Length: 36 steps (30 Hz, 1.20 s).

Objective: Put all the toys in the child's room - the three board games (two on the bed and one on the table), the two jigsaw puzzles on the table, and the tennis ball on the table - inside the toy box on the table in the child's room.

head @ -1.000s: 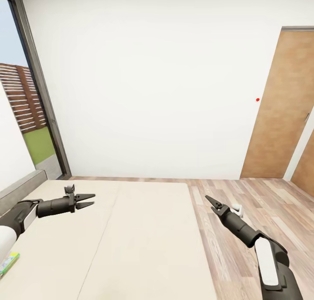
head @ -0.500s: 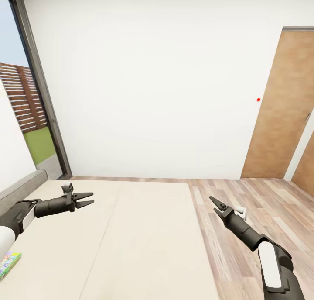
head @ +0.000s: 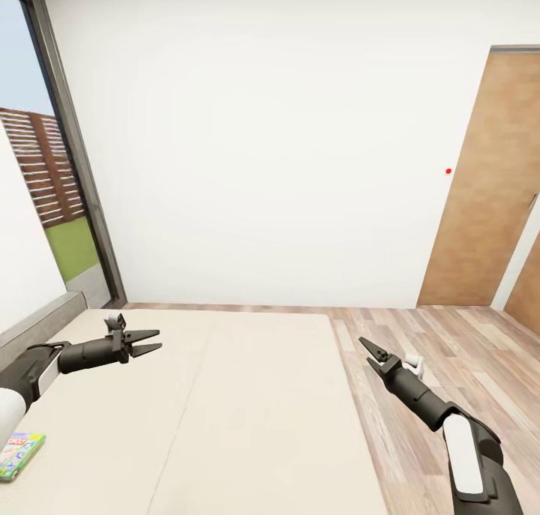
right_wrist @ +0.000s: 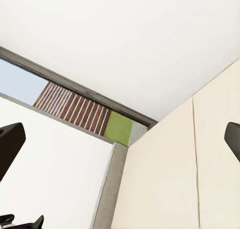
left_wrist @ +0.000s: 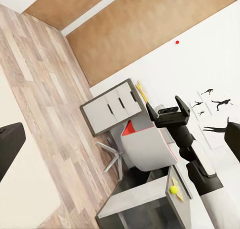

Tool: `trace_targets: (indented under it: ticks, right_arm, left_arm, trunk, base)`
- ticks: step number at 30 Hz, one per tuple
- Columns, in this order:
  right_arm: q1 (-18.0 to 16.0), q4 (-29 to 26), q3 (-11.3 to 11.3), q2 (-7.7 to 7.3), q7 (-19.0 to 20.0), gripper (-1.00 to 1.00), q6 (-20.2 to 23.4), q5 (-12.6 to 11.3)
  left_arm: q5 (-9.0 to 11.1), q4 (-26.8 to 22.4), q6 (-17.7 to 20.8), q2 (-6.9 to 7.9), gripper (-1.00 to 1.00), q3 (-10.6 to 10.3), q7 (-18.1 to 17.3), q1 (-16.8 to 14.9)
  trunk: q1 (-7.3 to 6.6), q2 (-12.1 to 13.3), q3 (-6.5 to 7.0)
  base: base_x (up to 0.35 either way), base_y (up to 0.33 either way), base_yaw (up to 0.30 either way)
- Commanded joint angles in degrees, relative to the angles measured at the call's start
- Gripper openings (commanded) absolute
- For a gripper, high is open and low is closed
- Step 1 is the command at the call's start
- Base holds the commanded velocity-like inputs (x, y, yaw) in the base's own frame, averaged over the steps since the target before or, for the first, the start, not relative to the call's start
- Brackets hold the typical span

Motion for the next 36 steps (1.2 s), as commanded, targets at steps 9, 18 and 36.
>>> trace_targets:
  ticks: [9, 18, 36]
  right_arm:
    - [0.0, -0.1, 0.1, 0.09, 0.0, 1.00, 0.3, 0.1]
    - [0.0, -0.1, 0.1, 0.14, 0.0, 1.00, 0.1, 0.0]
    - [0.0, -0.1, 0.1, 0.16, 0.1, 1.00, 0.0, 0.1]
  left_arm:
    - [-0.1, 0.0, 0.6, 0.01, 1.00, 0.0, -0.2, 0.0]
    - [-0.1, 0.0, 0.5, 0.01, 1.00, 0.0, -0.2, 0.0]
    - [-0.1, 0.0, 0.4, 0.01, 1.00, 0.0, 0.3, 0.0]
  trunk:
    - [0.02, 0.0, -0.03]
    - [0.02, 0.0, -0.03]
    - [0.02, 0.0, -0.03]
  base:
    - [0.000, 0.003, 0.000]
    - [0.000, 0.000, 0.000]
    - [0.031, 0.193, 0.000]
